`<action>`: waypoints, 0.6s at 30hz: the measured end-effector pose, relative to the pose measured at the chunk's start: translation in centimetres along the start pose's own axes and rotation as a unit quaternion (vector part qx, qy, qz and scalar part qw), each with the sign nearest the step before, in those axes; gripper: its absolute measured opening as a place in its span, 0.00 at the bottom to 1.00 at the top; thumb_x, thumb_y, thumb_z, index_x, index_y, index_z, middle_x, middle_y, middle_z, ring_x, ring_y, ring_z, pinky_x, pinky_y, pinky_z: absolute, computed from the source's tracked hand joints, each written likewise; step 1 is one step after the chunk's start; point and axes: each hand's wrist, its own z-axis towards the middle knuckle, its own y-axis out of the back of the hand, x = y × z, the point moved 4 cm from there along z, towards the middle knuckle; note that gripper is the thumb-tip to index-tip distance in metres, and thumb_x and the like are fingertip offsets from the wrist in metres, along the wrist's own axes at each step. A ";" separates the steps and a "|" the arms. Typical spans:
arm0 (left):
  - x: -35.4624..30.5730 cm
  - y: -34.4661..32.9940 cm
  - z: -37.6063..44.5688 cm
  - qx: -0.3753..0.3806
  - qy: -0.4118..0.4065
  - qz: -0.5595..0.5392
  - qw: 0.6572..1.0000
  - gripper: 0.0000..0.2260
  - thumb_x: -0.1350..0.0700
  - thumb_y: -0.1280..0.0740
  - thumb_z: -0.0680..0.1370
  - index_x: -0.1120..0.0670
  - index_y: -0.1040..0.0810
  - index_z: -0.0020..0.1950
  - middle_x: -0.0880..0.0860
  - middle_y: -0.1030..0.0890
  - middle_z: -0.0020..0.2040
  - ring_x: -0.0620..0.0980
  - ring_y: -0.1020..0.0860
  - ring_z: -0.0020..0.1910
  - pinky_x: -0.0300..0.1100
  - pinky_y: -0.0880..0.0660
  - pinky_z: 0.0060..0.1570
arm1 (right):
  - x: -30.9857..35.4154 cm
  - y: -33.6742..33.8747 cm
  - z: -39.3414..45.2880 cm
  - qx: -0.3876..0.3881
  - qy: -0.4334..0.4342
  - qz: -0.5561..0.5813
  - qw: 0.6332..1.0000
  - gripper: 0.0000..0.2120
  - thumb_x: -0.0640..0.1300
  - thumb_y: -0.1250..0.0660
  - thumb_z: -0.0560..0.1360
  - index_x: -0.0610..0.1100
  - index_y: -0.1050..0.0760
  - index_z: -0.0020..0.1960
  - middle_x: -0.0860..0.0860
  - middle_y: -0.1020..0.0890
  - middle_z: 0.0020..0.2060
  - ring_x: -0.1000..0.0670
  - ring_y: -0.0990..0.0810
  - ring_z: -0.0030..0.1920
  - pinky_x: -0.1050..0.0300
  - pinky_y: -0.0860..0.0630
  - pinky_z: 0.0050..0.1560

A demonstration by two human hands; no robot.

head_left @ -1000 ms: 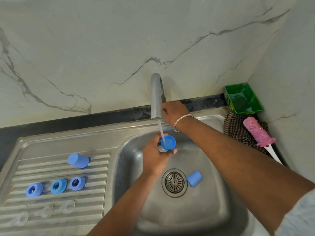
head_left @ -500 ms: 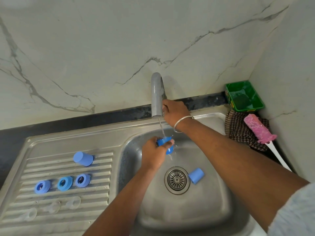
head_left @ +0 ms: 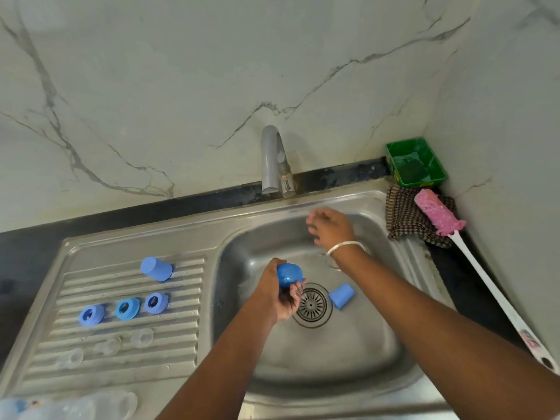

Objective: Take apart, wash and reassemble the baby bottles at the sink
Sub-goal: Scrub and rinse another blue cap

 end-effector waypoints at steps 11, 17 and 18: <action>3.7 -1.9 -1.1 -0.098 -0.160 0.174 0.967 0.23 0.48 0.21 0.69 0.60 0.24 0.54 0.60 0.19 0.42 0.51 0.22 0.34 0.39 0.23 0.32 | -2.5 8.1 -5.3 -0.111 0.094 -0.221 0.964 0.05 0.44 0.33 0.75 0.49 0.18 0.48 0.48 0.15 0.44 0.46 0.17 0.46 0.52 0.22 0.52; 4.7 -1.9 -1.5 -0.088 -0.213 0.247 0.941 0.12 0.54 0.24 0.73 0.58 0.23 0.50 0.57 0.21 0.43 0.53 0.22 0.40 0.43 0.23 0.40 | 0.5 16.2 -6.1 -0.365 0.183 -0.418 0.812 0.17 0.44 0.32 0.70 0.47 0.23 0.59 0.42 0.20 0.53 0.37 0.23 0.52 0.45 0.25 0.46; 4.9 -1.7 -1.5 -0.087 -0.222 0.255 0.937 0.11 0.54 0.25 0.74 0.58 0.23 0.50 0.56 0.22 0.40 0.52 0.23 0.38 0.43 0.23 0.40 | 0.2 17.3 -5.9 -0.378 0.158 -0.427 0.806 0.17 0.44 0.32 0.71 0.47 0.24 0.60 0.42 0.21 0.53 0.37 0.24 0.53 0.44 0.26 0.46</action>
